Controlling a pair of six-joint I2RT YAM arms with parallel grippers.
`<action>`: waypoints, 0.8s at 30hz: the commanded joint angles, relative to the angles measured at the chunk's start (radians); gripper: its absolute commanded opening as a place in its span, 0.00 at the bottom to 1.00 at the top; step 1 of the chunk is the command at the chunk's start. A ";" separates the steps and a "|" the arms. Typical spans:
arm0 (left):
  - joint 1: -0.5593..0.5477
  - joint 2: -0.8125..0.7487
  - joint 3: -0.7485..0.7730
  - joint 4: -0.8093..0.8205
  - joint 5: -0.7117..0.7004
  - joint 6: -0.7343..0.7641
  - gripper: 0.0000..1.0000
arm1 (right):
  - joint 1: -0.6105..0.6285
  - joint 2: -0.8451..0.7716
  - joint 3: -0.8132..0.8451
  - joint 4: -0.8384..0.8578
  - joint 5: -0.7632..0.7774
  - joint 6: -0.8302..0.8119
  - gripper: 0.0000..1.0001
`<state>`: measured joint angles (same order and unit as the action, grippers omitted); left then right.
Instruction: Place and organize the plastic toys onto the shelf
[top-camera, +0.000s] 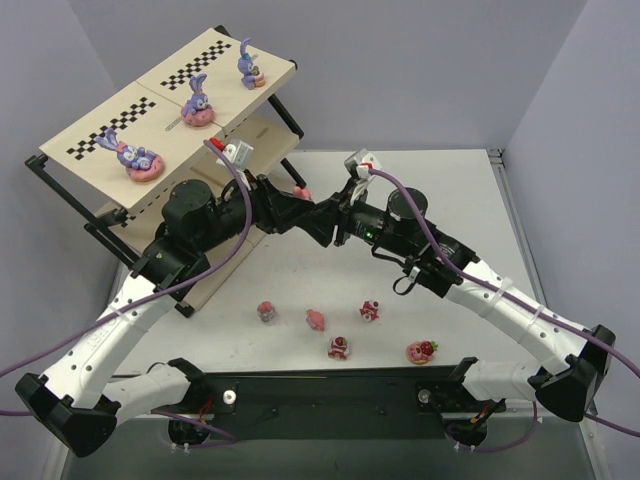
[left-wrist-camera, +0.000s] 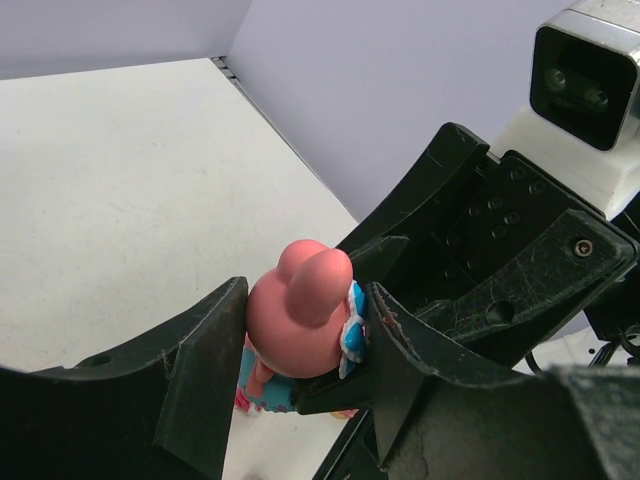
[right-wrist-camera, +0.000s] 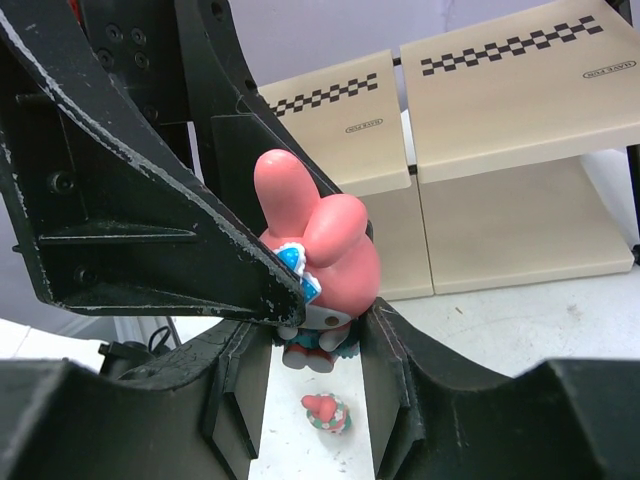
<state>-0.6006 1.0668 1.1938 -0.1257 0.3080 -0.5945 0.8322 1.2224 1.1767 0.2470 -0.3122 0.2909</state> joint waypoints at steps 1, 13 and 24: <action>-0.004 -0.031 0.067 -0.008 -0.041 0.047 0.57 | 0.002 -0.008 0.031 0.078 -0.001 0.016 0.00; 0.012 -0.155 0.151 -0.199 -0.332 0.131 0.97 | -0.054 0.143 0.174 0.078 0.004 -0.082 0.00; 0.015 -0.300 0.090 -0.334 -0.213 0.286 0.97 | -0.153 0.491 0.420 0.253 -0.046 -0.176 0.00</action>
<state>-0.5919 0.7864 1.2865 -0.3962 0.0502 -0.4152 0.7181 1.6272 1.4803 0.3298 -0.3050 0.1616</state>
